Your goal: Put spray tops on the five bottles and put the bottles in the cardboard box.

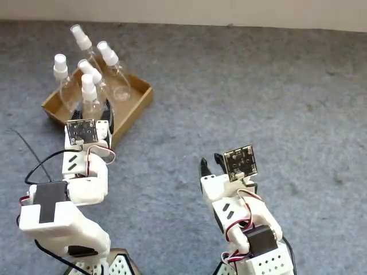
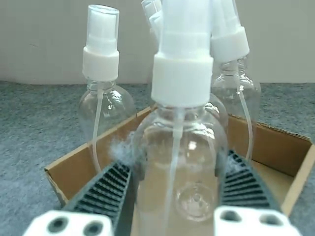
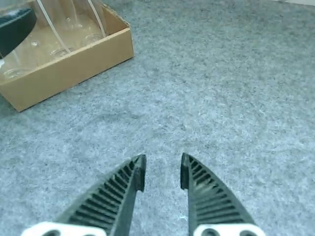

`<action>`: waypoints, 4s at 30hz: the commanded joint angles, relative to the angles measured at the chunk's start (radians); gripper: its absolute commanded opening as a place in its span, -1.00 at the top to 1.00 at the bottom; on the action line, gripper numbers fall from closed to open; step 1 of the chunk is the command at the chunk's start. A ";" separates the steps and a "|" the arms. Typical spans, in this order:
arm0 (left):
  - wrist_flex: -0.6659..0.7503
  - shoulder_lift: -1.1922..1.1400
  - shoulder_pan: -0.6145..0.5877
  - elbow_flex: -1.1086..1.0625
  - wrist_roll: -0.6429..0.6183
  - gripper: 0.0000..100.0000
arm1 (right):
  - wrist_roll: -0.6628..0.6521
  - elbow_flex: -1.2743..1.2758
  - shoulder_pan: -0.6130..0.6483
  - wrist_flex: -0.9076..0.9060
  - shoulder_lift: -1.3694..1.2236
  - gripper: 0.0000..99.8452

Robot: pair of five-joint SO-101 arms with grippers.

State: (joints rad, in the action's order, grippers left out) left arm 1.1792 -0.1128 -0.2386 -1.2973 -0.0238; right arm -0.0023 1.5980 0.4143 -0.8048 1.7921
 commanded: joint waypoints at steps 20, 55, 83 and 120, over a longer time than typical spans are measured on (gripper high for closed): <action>0.021 0.002 -0.016 0.088 -0.048 0.93 | -0.014 -0.008 -0.013 0.028 0.012 0.79; 0.068 -0.102 0.002 0.045 -0.041 0.93 | -0.014 -0.008 -0.013 0.028 0.012 0.79; 0.230 -0.090 0.027 -0.005 -0.044 0.92 | -0.014 -0.008 -0.013 0.028 0.012 0.79; -1.307 1.346 0.174 -0.077 -0.012 0.92 | -0.005 0.133 0.136 0.186 0.012 0.79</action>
State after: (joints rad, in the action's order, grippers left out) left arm 0.0591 1.0349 -0.1250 -1.3832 -0.0437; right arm -0.0038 1.6686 0.5324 -0.6406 1.7921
